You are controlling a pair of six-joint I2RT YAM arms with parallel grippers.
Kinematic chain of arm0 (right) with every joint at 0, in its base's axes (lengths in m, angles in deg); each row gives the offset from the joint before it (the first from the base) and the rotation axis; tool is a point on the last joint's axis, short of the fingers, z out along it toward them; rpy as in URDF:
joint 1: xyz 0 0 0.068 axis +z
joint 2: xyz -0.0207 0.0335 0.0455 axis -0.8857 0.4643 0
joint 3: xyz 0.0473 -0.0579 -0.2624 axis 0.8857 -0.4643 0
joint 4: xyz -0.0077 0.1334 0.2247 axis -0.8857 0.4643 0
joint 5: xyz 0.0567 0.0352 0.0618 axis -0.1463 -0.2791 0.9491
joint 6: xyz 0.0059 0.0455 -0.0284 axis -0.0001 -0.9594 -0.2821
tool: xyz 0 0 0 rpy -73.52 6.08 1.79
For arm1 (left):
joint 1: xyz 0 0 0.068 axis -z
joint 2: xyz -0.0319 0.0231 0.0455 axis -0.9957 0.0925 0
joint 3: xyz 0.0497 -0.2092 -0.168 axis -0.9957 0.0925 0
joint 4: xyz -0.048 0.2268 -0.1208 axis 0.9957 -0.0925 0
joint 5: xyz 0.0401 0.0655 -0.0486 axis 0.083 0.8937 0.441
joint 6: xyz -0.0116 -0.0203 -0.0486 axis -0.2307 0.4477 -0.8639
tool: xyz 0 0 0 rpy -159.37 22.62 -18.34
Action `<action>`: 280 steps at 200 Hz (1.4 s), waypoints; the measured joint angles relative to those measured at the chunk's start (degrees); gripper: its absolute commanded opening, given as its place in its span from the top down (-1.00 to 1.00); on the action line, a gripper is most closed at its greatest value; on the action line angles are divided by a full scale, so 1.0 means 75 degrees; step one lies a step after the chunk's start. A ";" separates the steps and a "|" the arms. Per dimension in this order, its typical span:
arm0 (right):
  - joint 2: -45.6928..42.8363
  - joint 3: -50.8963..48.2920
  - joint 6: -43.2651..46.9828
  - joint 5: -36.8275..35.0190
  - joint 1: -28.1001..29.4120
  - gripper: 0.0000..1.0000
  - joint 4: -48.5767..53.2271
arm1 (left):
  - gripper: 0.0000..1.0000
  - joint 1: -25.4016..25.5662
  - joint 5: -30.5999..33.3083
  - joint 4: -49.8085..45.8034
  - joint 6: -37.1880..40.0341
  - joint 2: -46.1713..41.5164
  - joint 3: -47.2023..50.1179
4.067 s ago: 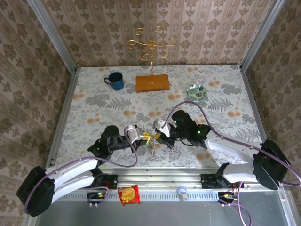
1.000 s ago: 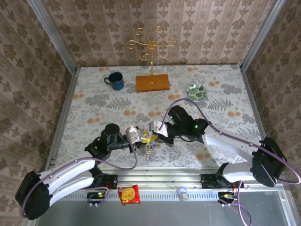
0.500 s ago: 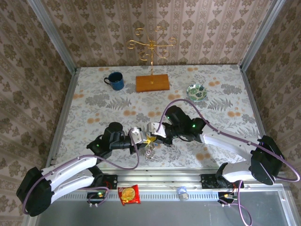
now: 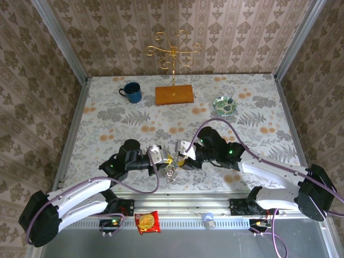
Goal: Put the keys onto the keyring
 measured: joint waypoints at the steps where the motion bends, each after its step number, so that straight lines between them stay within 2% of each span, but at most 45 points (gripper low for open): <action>1: 0.0000 -0.0012 -0.0023 -0.0003 0.0003 0.21 -0.0017 | 1.00 0.0000 0.0000 0.0006 -0.0003 0.0000 0.0000; 52: 0.0262 -0.0318 -0.0746 -0.0172 0.0125 0.29 -0.0638 | 1.00 0.0000 0.0055 0.0280 -0.0195 -0.0006 0.0003; 118: 0.0458 -0.0323 -0.0895 -0.0356 0.0134 0.82 -0.0860 | 1.00 -0.0006 0.0140 0.0379 -0.0286 -0.0105 0.0096; 179: 0.0475 -0.0323 -0.0656 -0.0536 0.0160 0.99 -0.0781 | 1.00 0.0000 0.0166 0.0557 -0.0370 -0.0128 0.0192; 219: 0.0761 -0.0321 -0.0644 -0.0539 0.0160 0.94 -0.0723 | 1.00 0.0000 0.0163 0.0629 -0.0396 -0.0125 0.0216; 232: 0.0755 -0.0321 -0.0627 -0.0539 0.0160 0.82 -0.0720 | 1.00 0.0000 0.0163 0.0656 -0.0396 -0.0125 0.0230; 258: 0.0656 -0.0329 -0.0629 -0.0545 0.0146 0.44 -0.0685 | 1.00 0.0000 0.0163 0.0682 -0.0396 -0.0122 0.0230; 280: 0.0251 -0.0554 -0.0656 -0.0554 0.0050 0.35 -0.0833 | 1.00 0.0000 0.0160 0.0734 -0.0396 -0.0122 0.0239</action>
